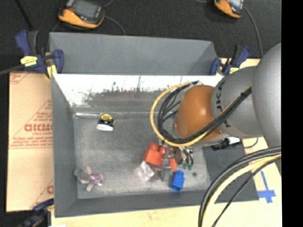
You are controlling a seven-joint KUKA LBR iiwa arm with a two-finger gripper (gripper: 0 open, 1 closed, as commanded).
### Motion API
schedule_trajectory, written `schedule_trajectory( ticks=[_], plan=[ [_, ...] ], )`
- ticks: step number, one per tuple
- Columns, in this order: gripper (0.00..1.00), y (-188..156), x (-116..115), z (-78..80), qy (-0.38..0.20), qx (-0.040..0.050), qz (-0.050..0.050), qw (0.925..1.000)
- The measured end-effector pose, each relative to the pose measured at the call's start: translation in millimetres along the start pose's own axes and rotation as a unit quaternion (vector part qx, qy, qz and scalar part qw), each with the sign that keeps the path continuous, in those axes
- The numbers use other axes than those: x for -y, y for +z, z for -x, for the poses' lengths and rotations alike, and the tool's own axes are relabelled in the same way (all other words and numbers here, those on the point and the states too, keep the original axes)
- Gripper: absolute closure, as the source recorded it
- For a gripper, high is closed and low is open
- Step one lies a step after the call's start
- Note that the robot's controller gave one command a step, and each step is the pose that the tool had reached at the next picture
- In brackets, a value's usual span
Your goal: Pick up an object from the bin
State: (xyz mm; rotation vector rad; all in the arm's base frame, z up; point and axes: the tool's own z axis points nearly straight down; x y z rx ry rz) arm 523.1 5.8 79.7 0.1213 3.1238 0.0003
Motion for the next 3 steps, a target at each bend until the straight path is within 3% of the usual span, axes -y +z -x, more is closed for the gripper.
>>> schedule_trajectory(
  ticks=[1,2,3],
  plan=[
    [1.0,-5,0,4.4,-0.001,0.0072,0.002,1.0],
    [1.0,-5,-1,9.2,-0.418,0.0156,0.0,0.9083],
    [1.0,-159,-15,7.4,-0.42,-0.0015,0.001,0.9076]
  ],
)
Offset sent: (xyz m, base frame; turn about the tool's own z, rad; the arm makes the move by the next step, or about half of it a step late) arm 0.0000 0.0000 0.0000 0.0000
